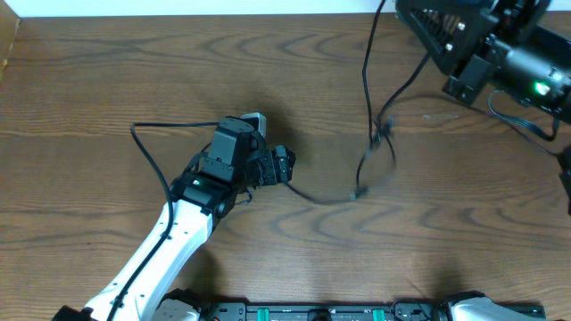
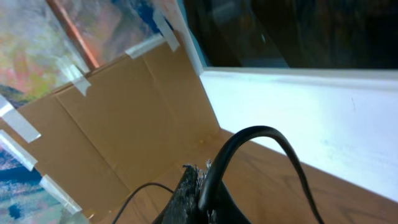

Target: Untangle cables

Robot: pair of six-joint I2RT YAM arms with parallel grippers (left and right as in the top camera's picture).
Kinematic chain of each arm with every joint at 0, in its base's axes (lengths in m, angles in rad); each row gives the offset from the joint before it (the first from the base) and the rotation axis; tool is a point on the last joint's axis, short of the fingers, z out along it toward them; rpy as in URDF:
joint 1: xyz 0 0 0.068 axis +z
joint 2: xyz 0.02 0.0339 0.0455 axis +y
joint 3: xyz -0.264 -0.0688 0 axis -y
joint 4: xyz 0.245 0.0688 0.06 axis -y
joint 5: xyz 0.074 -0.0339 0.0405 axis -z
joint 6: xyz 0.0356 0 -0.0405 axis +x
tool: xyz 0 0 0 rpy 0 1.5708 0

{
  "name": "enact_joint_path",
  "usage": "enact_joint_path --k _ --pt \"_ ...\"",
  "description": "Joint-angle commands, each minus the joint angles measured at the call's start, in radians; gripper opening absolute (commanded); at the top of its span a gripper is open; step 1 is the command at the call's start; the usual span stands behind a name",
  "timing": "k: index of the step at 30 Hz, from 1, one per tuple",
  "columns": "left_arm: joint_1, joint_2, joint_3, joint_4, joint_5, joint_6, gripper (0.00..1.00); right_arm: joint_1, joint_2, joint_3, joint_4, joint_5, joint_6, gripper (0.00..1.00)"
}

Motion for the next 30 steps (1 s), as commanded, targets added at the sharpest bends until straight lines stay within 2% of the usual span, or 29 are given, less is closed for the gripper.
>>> enact_joint_path --k 1,7,9,11,14,15,16,25,30 --pt "0.004 0.013 0.000 -0.003 -0.006 0.010 0.84 0.000 0.007 0.000 -0.010 -0.002 -0.040 0.01" --pt "0.004 0.013 0.000 -0.002 -0.006 0.010 0.84 0.000 0.008 0.000 -0.014 0.025 -0.048 0.01" --pt "0.004 0.013 0.000 0.006 0.034 0.010 0.84 0.000 0.011 0.000 -0.019 0.051 -0.052 0.01" --pt "0.004 0.013 0.000 0.028 0.116 0.027 0.84 0.000 0.013 0.000 -0.029 0.089 -0.055 0.01" --pt "0.004 0.013 0.000 0.098 0.365 0.166 0.85 0.000 0.018 0.000 -0.060 0.158 -0.054 0.01" --pt "0.004 0.013 0.000 0.111 0.400 0.184 0.85 0.000 0.019 0.000 -0.060 0.158 -0.054 0.01" --pt "0.003 0.013 0.000 0.125 0.420 0.190 0.91 0.000 0.021 0.000 -0.059 0.159 -0.053 0.01" --pt "-0.085 0.013 0.000 0.222 0.425 0.190 0.94 0.000 0.032 0.000 -0.043 0.159 -0.034 0.01" --pt "-0.158 0.014 0.000 0.258 0.389 0.231 0.95 0.000 0.032 0.000 -0.043 0.159 -0.035 0.01"
